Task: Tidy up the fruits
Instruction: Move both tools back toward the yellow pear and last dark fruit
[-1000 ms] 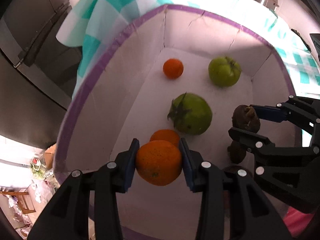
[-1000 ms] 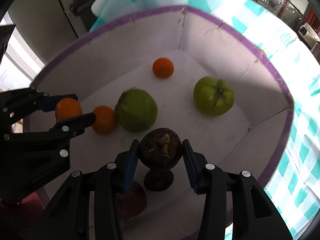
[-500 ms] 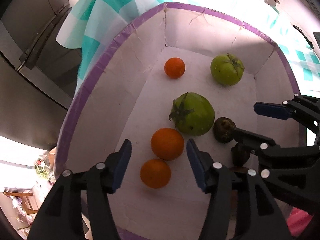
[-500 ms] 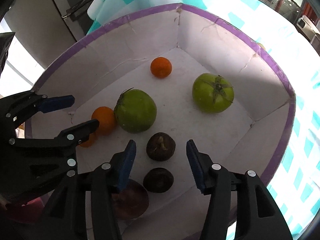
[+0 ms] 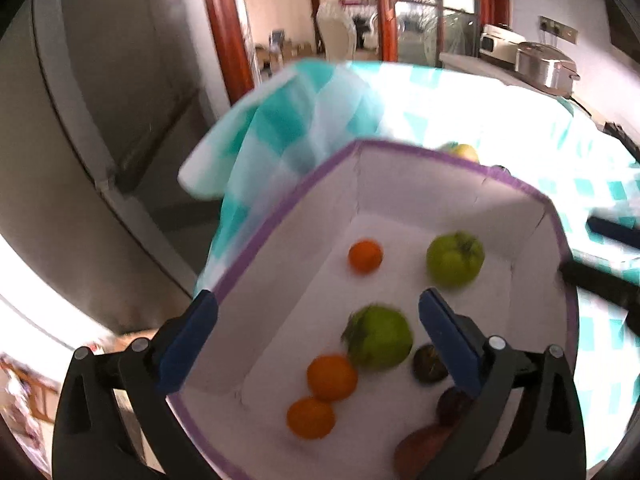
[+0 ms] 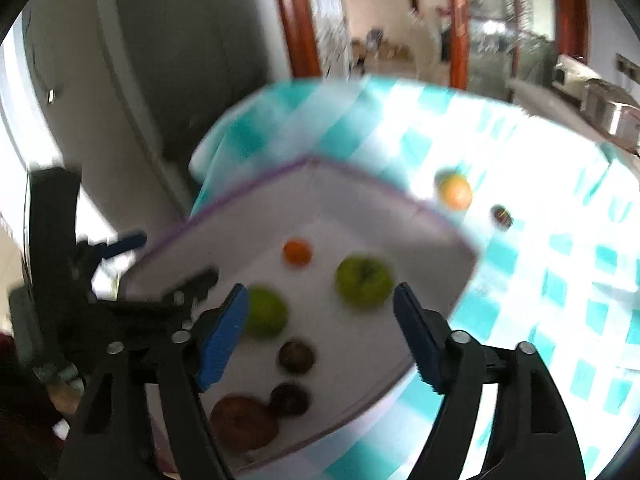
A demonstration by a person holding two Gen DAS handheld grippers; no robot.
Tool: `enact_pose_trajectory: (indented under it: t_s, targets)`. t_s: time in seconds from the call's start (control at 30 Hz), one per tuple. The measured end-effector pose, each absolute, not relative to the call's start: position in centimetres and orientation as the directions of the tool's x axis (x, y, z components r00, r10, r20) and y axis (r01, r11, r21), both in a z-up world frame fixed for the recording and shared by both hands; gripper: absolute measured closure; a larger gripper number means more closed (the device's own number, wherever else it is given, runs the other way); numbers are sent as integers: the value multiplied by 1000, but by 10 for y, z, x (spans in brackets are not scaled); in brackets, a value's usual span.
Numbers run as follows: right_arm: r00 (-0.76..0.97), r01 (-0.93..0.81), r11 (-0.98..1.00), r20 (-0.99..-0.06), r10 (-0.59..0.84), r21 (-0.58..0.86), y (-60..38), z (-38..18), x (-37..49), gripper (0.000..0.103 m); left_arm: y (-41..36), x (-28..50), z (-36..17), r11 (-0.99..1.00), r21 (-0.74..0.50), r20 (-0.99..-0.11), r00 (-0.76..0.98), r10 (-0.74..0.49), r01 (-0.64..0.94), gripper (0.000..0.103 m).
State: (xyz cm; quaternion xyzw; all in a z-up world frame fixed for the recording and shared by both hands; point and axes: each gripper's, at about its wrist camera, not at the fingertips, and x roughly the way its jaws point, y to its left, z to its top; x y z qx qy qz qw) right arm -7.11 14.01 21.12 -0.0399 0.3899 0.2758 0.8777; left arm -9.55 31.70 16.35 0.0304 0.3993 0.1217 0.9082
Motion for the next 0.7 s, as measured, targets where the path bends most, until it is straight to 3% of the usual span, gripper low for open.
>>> enact_pose_trajectory:
  t_s: [0.13, 0.33, 0.5, 0.7]
  targets:
    - [633, -386, 904, -660, 405, 184, 83, 222, -19, 23, 281, -75, 178, 959, 243, -673, 687, 276, -147, 2]
    - [616, -235, 957, -735, 283, 172, 12, 163, 88, 23, 232, -26, 192, 970, 221, -696, 680, 232, -104, 2]
    - [566, -268, 956, -785, 253, 115, 9, 99, 167, 30, 210, 20, 190, 979, 109, -771, 607, 194, -174, 2]
    - [542, -352, 936, -816, 204, 0, 43, 54, 220, 39, 198, 49, 189, 972, 58, -817, 549, 176, -226, 2]
